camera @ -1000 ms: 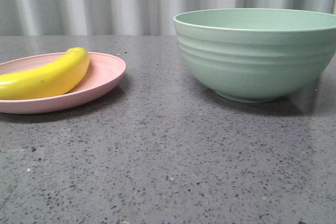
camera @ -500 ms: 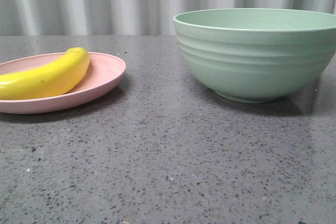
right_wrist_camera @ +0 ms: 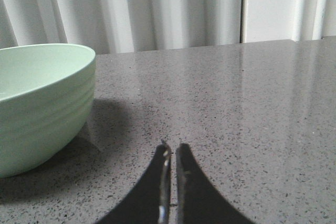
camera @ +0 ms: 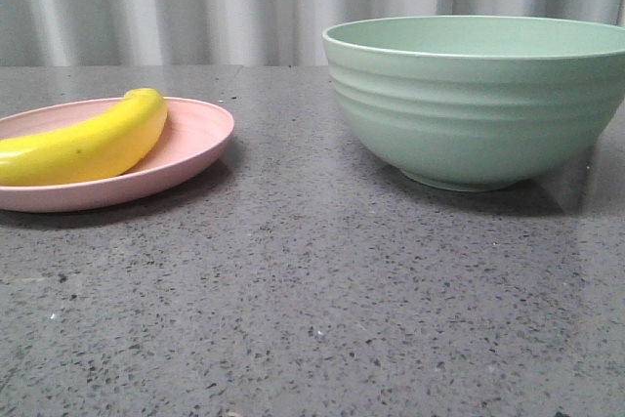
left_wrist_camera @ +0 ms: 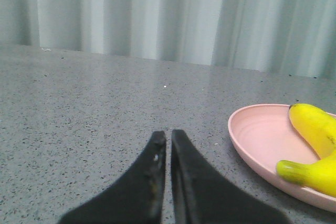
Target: Transfer banana from pink plate to green bowl
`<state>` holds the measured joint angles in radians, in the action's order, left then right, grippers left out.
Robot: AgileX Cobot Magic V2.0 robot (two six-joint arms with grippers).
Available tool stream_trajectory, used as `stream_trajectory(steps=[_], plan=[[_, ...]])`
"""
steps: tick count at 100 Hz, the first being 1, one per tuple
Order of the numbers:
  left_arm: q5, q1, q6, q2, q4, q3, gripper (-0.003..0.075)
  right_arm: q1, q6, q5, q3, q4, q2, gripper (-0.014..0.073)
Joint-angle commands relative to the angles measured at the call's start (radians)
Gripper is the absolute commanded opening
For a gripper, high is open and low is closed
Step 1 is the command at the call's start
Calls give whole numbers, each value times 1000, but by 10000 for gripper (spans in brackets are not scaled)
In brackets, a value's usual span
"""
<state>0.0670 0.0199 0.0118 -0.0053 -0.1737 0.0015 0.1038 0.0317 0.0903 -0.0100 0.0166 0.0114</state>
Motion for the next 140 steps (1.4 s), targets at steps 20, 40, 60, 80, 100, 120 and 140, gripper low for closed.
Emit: stream_trajectory(steps=[20, 40, 60, 80, 100, 120, 140], plan=[[-84, 2, -1, -28, -11, 6, -20, 3, -6, -82, -22, 0, 23, -64], [-84, 2, -1, -28, -11, 6, -20, 3, -6, -81, -22, 0, 23, -64], [-84, 2, -1, -28, -11, 6, -20, 3, -6, -81, -22, 0, 23, -64], [-86, 2, -1, -28, -28, -2, -20, 3, -6, -73, -15, 0, 23, -64], [37, 2, 2, -6, -14, -151, -20, 3, -6, 95, 121, 13, -27, -64], [111, 2, 2, 140, 31, -335, -20, 3, -15, 292, 322, 15, -217, -64], [40, 2, 2, 301, 29, -419, -19, 3, -15, 268, 469, 15, -420, -64]])
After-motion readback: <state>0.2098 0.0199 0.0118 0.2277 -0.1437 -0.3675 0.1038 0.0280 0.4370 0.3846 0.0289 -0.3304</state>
